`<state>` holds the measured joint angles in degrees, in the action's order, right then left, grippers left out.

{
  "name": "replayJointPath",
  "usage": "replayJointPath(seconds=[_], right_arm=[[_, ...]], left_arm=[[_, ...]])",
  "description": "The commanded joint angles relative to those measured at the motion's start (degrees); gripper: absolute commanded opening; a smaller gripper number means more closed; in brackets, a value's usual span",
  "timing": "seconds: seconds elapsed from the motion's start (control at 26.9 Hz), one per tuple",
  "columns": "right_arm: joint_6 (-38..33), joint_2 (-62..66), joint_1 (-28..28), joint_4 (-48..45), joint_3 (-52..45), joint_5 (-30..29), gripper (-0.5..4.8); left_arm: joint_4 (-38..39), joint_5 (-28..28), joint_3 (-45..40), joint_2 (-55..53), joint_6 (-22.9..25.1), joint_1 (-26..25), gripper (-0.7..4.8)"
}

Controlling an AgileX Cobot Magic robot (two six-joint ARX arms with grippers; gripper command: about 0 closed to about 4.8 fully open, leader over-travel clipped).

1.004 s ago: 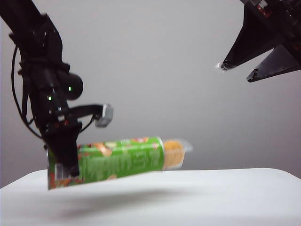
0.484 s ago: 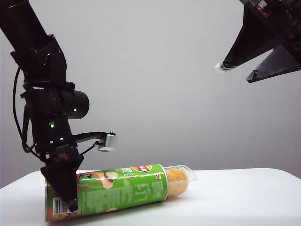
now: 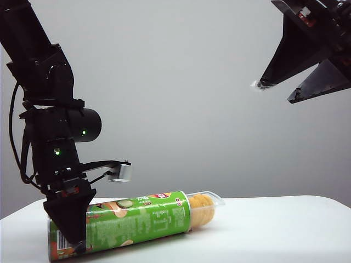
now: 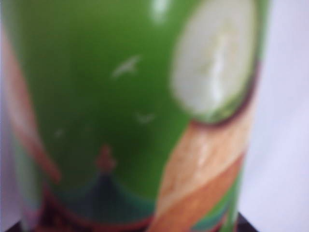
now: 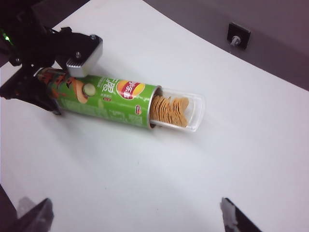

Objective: Pick up the green tub of chips from the desk, pull out the transparent container with the chips inside partially, and then place the chips back on the desk.

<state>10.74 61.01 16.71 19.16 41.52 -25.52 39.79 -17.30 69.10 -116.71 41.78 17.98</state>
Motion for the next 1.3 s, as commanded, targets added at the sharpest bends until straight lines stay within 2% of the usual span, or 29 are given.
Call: replayJointPath(seconds=[0.04,0.37,0.45,0.63,0.71,0.82,0.93,0.97,1.0,1.04,1.08,1.23,1.26,1.3], right_arm=[[-0.2,0.4,0.0,-0.4,0.0,-0.3,4.79],[-0.2,1.4,0.0,-1.4,0.0,-1.6,4.79],[-0.5,1.4,0.0,-1.4,0.0,-1.4,4.79],[-3.9,1.3,0.0,-1.5,0.0,-1.4,4.79],[-5.2,1.3,0.0,-2.2,0.0,-1.0,4.79],[-7.5,1.1,-0.1,-5.1,0.0,-0.2,4.73],[-10.4,0.6,-0.2,-9.1,0.0,0.0,4.36],[-11.6,0.3,-0.5,-10.3,0.0,0.2,4.03],[-13.4,-0.9,-1.1,-12.6,0.0,0.0,3.28],[-13.6,-1.6,-1.4,-13.3,-0.1,0.2,3.04],[-13.6,-3.4,-2.8,-13.6,-0.2,0.3,2.91],[-14.4,-7.8,-5.9,-15.0,-1.2,1.4,2.90],[-15.7,-10.7,-8.8,-17.6,-2.7,1.7,2.63],[-16.8,-12.1,-10.1,-19.2,-3.6,1.4,2.60]], left_arm=[[-0.3,0.5,0.0,2.1,-2.5,0.0,4.79],[2.9,6.8,0.0,13.1,-3.6,0.0,4.79],[6.4,11.3,0.0,18.7,-5.8,0.0,4.79],[10.8,14.4,0.0,30.8,-8.8,0.0,4.79],[11.3,14.1,-0.1,35.7,-9.4,0.0,4.79],[9.2,10.4,-1.9,43.4,-9.6,-0.2,4.79],[5.0,10.4,-6.7,50.7,-11.8,-2.0,4.79],[3.1,9.9,-9.3,53.6,-13.0,-3.1,4.79],[-0.4,8.9,-14.0,58.2,-14.9,-5.0,4.79],[-2.1,8.7,-16.2,60.5,-15.8,-6.0,4.79],[-4.9,8.0,-20.4,65.5,-16.3,-8.4,4.79],[-8.3,6.9,-26.5,75.1,-17.6,-13.4,4.79],[-9.3,3.0,-28.3,79.1,-19.5,-15.8,4.79],[-9.7,1.2,-28.8,80.5,-20.3,-17.0,4.79]])
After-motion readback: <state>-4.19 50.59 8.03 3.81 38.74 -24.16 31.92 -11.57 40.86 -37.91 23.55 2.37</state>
